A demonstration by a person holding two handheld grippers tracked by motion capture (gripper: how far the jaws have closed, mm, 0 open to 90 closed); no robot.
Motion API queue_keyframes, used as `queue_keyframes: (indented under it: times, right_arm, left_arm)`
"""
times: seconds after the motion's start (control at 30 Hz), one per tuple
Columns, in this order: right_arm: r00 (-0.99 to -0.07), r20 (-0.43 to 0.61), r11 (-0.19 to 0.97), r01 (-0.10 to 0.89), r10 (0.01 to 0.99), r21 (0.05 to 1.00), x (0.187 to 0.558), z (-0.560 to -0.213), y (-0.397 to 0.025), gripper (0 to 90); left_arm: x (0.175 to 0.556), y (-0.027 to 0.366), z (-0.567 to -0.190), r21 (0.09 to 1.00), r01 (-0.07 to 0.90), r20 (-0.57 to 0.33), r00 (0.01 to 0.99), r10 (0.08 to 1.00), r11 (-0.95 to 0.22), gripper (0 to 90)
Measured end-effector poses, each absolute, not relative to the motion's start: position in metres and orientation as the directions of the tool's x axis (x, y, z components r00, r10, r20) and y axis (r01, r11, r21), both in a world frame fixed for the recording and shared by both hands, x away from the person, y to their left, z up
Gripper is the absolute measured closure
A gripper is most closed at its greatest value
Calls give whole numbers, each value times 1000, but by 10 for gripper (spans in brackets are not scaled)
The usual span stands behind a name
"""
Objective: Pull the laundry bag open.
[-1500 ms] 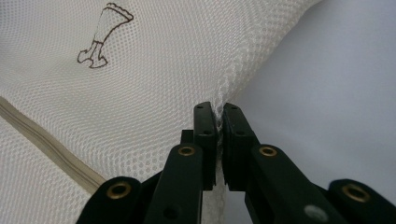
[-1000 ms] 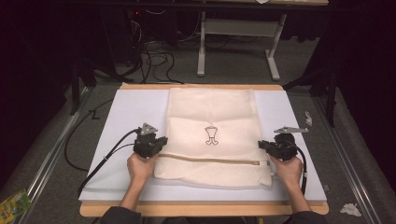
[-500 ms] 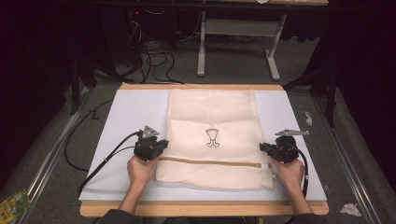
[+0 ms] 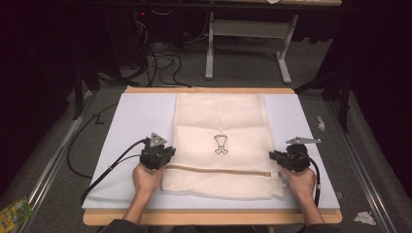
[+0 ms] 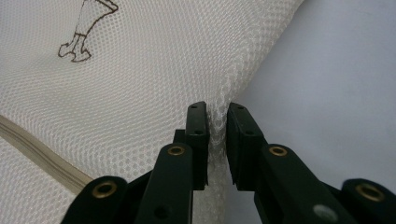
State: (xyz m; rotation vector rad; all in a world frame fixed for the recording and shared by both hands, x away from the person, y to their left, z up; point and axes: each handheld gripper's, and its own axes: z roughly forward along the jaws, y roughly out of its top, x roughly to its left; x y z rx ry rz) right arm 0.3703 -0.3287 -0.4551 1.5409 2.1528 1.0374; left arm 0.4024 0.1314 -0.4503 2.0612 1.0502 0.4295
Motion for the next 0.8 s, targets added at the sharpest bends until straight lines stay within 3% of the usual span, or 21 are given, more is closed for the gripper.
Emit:
queue_keyframes:
  times: [0.2, 0.5, 0.8]
  right_arm:
    - [-376, 164, 159, 693, 912, 703, 368, -459, -328, 720]
    - [-365, 163, 145, 684, 917, 715, 359, -464, -329, 514]
    - [-374, 187, 136, 688, 908, 713, 351, -474, -326, 434]
  left_arm:
    - [392, 128, -451, 788, 499, -34, 620, 784, -360, 734]
    - [379, 117, -459, 805, 475, -43, 644, 763, -356, 634]
    - [369, 105, -471, 799, 476, -57, 669, 741, -368, 592]
